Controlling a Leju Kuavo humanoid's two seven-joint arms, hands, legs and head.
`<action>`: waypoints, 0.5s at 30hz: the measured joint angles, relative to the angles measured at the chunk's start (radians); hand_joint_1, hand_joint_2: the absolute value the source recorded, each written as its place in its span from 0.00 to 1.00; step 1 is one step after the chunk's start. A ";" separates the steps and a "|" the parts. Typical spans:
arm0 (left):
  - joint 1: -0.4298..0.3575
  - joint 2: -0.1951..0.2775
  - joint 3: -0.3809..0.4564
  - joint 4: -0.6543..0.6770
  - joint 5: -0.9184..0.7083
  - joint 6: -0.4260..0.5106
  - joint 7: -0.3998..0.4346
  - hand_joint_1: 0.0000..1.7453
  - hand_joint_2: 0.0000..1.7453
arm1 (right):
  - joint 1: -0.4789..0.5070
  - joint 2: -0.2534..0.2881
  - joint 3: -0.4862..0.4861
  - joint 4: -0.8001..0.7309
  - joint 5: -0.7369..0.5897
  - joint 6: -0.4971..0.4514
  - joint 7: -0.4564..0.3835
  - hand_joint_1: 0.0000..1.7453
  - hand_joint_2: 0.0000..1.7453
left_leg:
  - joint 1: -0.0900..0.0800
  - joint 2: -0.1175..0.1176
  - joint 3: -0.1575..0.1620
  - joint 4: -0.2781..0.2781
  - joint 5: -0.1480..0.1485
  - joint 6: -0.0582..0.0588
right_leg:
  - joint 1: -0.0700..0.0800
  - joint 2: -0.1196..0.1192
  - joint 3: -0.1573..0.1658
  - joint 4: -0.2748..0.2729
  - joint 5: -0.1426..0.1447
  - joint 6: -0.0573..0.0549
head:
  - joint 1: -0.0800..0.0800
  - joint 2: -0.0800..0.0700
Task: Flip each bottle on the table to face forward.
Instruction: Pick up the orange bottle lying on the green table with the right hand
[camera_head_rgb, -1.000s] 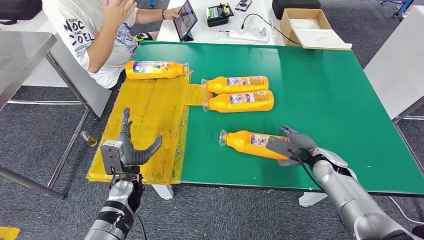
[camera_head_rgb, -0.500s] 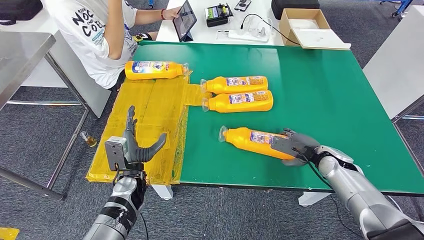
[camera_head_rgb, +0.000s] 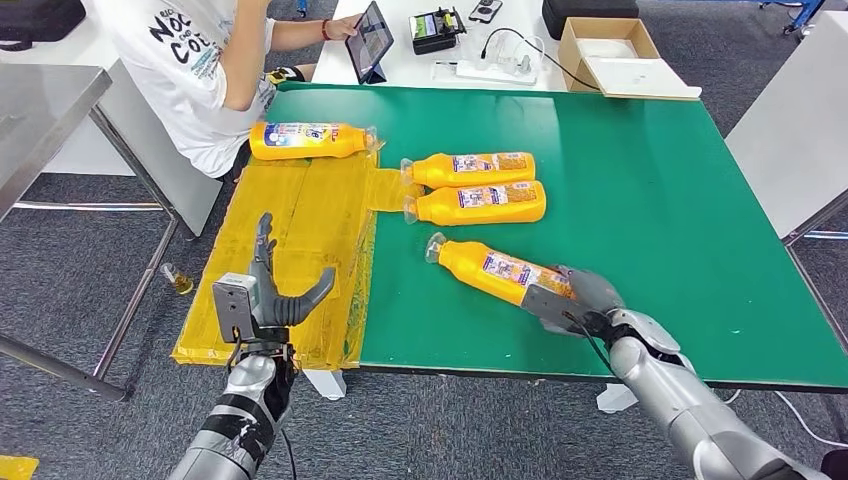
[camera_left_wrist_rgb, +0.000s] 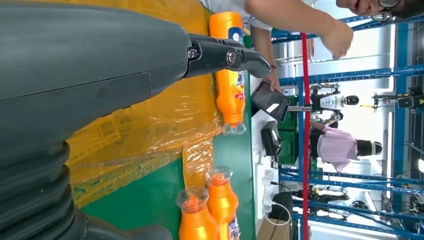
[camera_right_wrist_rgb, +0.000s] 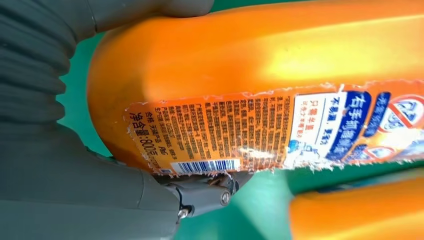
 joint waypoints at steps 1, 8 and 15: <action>0.001 -0.001 0.000 0.000 0.000 -0.001 0.001 0.00 1.00 | 0.015 0.005 -0.011 -0.016 0.006 -0.023 -0.015 1.00 1.00 | 0.000 0.000 0.000 0.000 0.000 0.000 | 0.000 0.000 0.000 0.000 0.000 0.000 | 0.000 0.000; 0.005 -0.009 0.000 -0.001 0.007 -0.014 0.006 0.00 1.00 | 0.159 0.067 -0.147 -0.190 0.041 -0.176 -0.102 1.00 1.00 | 0.000 -0.003 -0.002 0.000 0.000 0.000 | 0.000 0.000 -0.001 0.000 -0.001 0.000 | 0.000 0.000; 0.006 -0.012 -0.001 -0.001 0.043 -0.030 0.011 0.00 1.00 | 0.254 0.135 -0.274 -0.344 -0.007 -0.327 -0.223 1.00 1.00 | 0.000 -0.003 -0.004 0.000 0.000 0.000 | 0.000 0.000 -0.002 0.000 -0.001 0.000 | 0.000 0.000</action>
